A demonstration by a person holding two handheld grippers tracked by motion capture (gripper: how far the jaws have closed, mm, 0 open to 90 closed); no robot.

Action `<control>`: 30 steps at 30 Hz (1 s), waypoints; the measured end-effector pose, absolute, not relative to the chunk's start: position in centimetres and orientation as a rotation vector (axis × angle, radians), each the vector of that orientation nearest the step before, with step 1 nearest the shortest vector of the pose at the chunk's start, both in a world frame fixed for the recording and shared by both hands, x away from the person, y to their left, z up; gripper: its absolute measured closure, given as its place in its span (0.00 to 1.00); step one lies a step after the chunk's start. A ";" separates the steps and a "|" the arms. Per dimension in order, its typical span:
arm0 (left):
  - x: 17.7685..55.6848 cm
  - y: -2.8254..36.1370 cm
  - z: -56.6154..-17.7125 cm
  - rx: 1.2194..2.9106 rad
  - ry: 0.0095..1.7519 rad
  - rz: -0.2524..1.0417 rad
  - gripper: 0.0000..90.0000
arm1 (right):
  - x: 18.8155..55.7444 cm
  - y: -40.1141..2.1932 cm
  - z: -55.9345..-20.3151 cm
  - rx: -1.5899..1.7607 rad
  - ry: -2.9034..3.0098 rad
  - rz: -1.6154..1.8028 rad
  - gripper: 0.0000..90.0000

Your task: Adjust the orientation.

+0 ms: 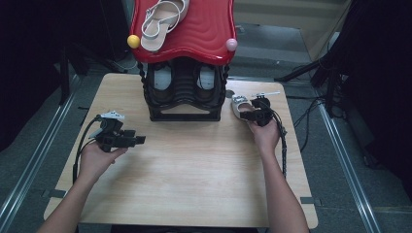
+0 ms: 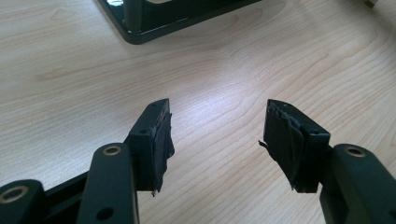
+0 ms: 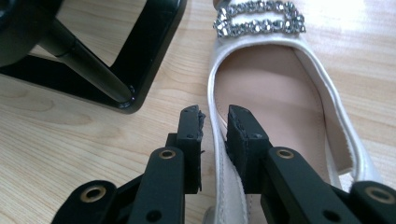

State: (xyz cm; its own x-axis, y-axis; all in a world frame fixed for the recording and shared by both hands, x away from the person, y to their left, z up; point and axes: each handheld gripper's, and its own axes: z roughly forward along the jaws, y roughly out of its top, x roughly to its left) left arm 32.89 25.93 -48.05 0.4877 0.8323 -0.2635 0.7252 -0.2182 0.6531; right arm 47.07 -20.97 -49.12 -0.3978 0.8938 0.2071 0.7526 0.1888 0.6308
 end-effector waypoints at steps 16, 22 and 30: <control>32.9 26.0 -48.1 1.990 1.284 0.177 0.47 | 47.2 -21.0 -49.2 1.639 2.235 0.934 0.96; 33.0 26.1 -48.1 1.978 1.292 0.159 0.45 | 47.2 -21.8 -48.9 1.640 2.215 0.985 0.97; 33.0 26.2 -48.1 1.985 1.288 0.166 0.45 | 47.0 -23.2 -48.1 1.675 2.165 1.041 0.98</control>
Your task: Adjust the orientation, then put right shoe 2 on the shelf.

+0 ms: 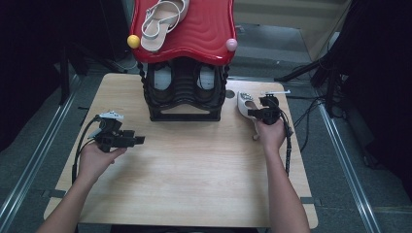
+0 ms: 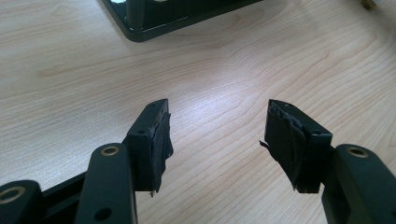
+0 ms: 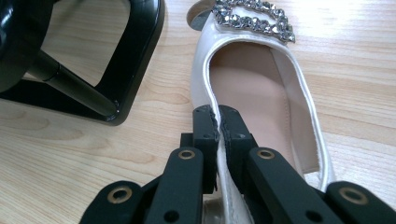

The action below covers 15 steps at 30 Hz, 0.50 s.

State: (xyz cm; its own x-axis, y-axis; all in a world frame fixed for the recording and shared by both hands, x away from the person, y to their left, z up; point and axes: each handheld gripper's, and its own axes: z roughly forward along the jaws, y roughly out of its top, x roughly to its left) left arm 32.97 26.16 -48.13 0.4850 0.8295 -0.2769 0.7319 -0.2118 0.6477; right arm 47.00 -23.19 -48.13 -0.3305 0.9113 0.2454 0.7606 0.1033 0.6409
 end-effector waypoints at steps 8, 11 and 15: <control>33.0 26.2 -48.1 1.985 1.287 0.166 0.46 | 46.7 -24.3 -47.2 1.715 2.133 1.107 0.98; 33.1 26.2 -48.2 1.987 1.287 0.161 0.46 | 46.6 -24.3 -46.9 1.727 2.135 1.126 0.98; 33.2 26.0 -48.4 1.993 1.289 0.155 0.46 | 46.5 -24.4 -46.6 1.737 2.131 1.159 0.98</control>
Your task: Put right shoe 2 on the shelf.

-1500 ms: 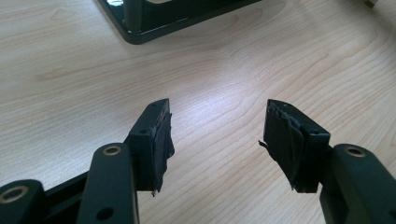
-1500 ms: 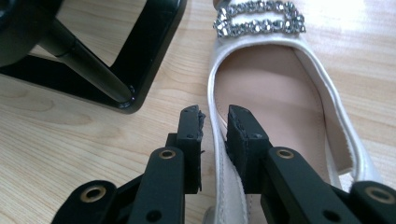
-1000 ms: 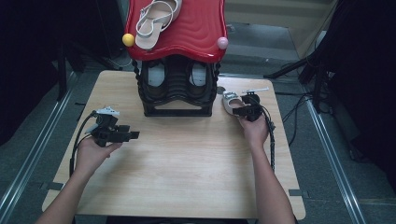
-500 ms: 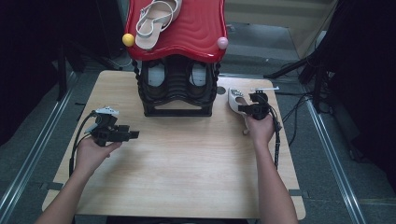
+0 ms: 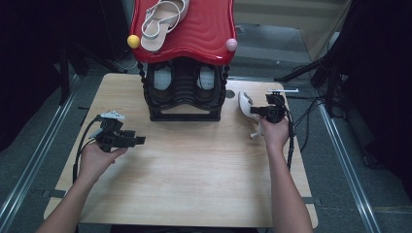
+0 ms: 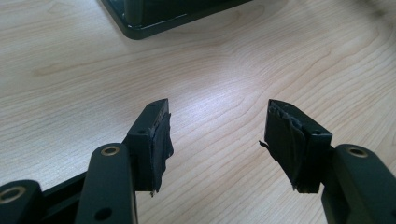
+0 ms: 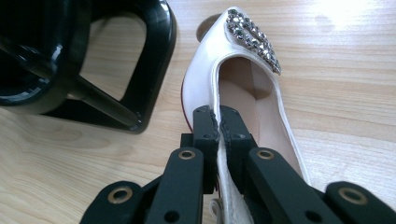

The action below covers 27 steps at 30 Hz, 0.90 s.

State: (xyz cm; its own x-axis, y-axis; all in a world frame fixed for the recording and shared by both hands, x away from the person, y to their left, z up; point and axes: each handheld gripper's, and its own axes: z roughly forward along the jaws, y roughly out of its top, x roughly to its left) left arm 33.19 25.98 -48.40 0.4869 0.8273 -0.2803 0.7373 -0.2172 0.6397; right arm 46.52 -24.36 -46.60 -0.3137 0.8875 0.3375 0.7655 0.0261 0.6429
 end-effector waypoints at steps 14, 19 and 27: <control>33.2 26.2 -48.3 1.993 1.281 0.155 0.46 | 47.0 -24.3 -43.3 1.713 2.157 1.177 0.98; 33.2 26.1 -48.4 1.991 1.281 0.157 0.46 | 47.5 -24.2 -42.1 1.717 2.154 1.190 0.98; 33.2 26.2 -48.3 1.989 1.280 0.157 0.46 | 48.2 -23.9 -40.4 1.729 2.155 1.211 0.98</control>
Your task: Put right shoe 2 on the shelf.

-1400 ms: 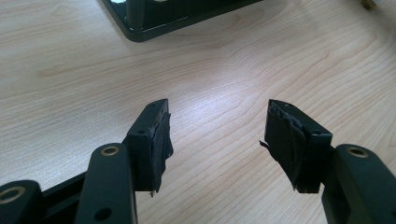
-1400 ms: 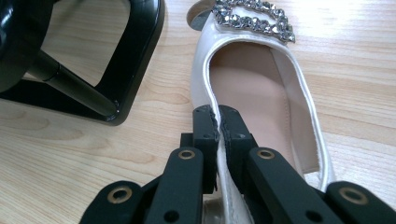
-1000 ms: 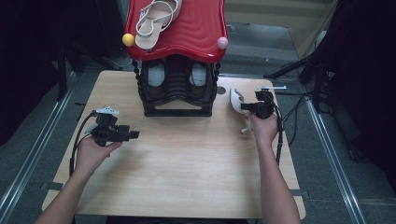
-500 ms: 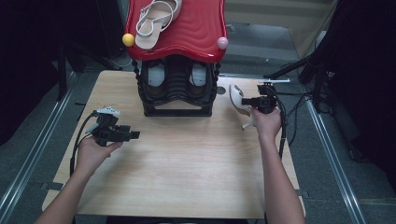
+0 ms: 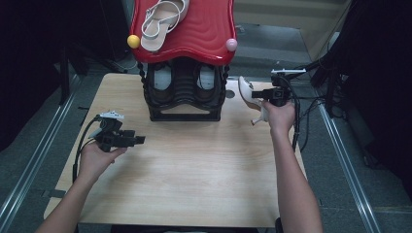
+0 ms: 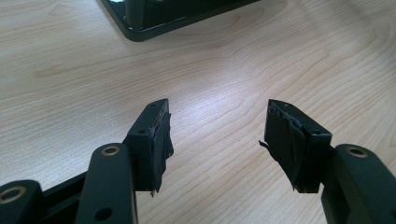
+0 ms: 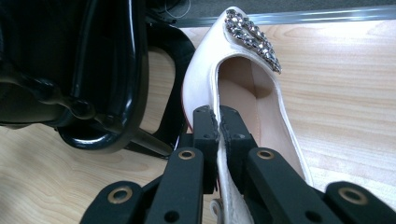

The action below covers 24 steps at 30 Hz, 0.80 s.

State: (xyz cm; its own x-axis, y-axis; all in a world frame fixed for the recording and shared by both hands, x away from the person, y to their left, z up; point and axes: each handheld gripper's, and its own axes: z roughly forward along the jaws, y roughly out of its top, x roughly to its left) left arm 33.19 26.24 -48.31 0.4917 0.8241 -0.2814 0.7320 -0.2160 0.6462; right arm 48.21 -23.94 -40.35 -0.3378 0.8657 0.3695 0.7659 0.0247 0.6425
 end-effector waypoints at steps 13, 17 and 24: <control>33.2 26.1 -48.4 1.988 1.278 0.162 0.46 | 48.7 -23.9 -36.9 1.722 2.139 1.214 0.98; 33.1 26.1 -48.3 1.993 1.274 0.153 0.46 | 48.8 -23.8 -35.6 1.714 2.127 1.221 0.98; 33.1 26.1 -48.2 1.984 1.272 0.169 0.46 | 48.9 -23.3 -32.9 1.684 2.116 1.235 0.98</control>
State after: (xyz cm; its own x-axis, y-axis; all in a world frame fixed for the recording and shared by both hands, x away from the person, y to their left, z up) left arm 33.06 26.12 -48.18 0.4949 0.8241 -0.2754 0.7237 -0.2156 0.6555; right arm 48.85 -23.31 -32.95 -0.3488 0.8704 0.3474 0.7308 0.0205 0.6823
